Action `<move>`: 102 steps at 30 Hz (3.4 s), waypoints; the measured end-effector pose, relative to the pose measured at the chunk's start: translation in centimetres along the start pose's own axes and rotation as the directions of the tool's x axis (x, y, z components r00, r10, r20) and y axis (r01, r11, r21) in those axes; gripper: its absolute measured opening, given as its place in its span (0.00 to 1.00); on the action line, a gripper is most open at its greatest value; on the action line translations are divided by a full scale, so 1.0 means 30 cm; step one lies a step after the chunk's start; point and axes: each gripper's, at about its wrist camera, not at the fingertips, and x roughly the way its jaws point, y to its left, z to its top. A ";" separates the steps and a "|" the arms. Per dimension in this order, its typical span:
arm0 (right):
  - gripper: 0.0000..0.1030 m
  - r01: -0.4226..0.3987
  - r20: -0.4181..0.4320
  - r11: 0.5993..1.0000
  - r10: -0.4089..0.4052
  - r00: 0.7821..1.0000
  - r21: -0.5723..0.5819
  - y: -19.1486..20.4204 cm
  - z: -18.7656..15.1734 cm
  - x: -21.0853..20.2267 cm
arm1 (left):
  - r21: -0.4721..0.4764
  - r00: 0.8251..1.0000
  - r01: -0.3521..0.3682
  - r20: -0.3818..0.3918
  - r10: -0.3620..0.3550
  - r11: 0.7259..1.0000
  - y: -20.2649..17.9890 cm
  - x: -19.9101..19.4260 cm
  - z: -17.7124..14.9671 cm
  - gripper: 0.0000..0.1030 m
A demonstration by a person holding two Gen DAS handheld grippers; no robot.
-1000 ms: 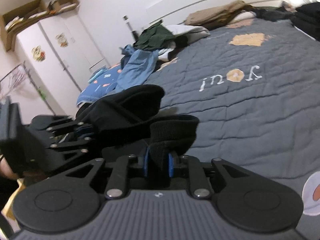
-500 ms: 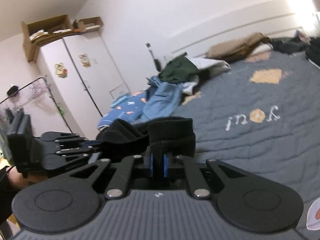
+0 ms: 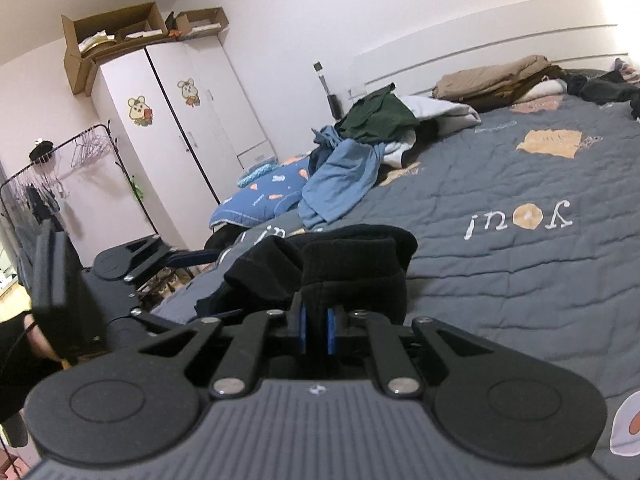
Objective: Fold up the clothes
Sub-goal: 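Lift the sweatshirt high with both grippers and shake it open, then lower the sweatshirt flat onto the bed with both grippers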
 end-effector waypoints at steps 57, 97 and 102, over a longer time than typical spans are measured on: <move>0.06 0.447 0.660 0.835 -0.142 0.738 -0.321 0.736 0.728 -0.887 | -0.256 0.745 -0.101 0.621 0.243 0.961 0.489 -1.103 0.739 0.08; 0.53 0.592 0.057 0.785 -0.593 0.804 -0.183 -0.362 0.368 0.541 | -0.579 0.996 0.075 0.081 -0.035 0.812 0.445 0.529 0.108 0.60; 0.62 0.553 0.079 0.820 -0.548 0.833 -0.150 -0.261 0.350 0.365 | -0.629 0.995 0.058 0.097 0.004 0.775 0.446 0.334 0.070 0.60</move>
